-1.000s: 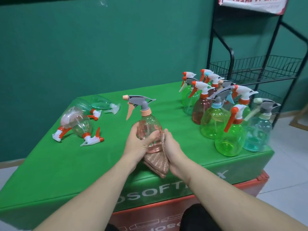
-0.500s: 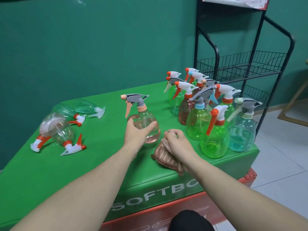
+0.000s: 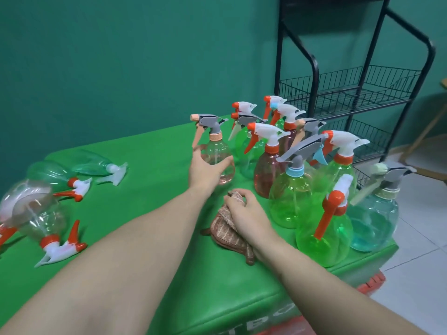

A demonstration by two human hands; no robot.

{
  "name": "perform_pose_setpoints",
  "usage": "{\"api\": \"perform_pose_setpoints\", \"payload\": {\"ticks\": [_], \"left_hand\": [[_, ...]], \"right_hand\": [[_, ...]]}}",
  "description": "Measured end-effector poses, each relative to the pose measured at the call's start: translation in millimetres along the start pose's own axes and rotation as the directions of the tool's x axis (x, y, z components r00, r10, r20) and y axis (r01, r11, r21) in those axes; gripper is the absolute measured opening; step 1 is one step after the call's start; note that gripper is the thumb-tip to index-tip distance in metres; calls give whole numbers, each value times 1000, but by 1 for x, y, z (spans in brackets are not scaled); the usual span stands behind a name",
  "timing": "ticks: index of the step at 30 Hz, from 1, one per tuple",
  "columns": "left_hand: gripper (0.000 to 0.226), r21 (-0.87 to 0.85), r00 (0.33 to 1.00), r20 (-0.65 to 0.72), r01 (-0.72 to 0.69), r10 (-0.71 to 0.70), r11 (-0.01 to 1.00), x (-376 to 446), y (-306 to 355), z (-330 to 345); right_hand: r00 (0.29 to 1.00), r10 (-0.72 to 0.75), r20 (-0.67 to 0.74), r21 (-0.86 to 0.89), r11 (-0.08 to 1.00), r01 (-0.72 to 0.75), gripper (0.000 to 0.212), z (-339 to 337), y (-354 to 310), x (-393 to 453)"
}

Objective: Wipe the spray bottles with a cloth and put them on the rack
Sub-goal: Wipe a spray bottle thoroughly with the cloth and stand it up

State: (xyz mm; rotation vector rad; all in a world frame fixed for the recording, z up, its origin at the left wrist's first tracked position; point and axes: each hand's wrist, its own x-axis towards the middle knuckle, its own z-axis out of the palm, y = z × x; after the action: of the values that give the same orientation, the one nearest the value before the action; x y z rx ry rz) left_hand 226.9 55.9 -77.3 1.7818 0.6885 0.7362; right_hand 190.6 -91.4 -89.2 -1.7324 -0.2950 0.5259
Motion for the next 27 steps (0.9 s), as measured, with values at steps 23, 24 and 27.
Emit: {"api": "perform_pose_setpoints", "payload": {"ticks": [23, 24, 27], "left_hand": [[57, 165, 987, 110, 95, -115, 982, -4, 2, -53], [46, 172, 988, 110, 91, -110, 981, -12, -1, -64], [20, 206, 990, 111, 60, -84, 977, -37, -10, -99]], "right_hand": [[997, -11, 70, 15, 1000, 10, 32, 28, -17, -6], [996, -17, 84, 13, 1000, 16, 33, 33, -18, -12], [992, -23, 121, 2, 1000, 23, 36, 49, -22, -31]]}}
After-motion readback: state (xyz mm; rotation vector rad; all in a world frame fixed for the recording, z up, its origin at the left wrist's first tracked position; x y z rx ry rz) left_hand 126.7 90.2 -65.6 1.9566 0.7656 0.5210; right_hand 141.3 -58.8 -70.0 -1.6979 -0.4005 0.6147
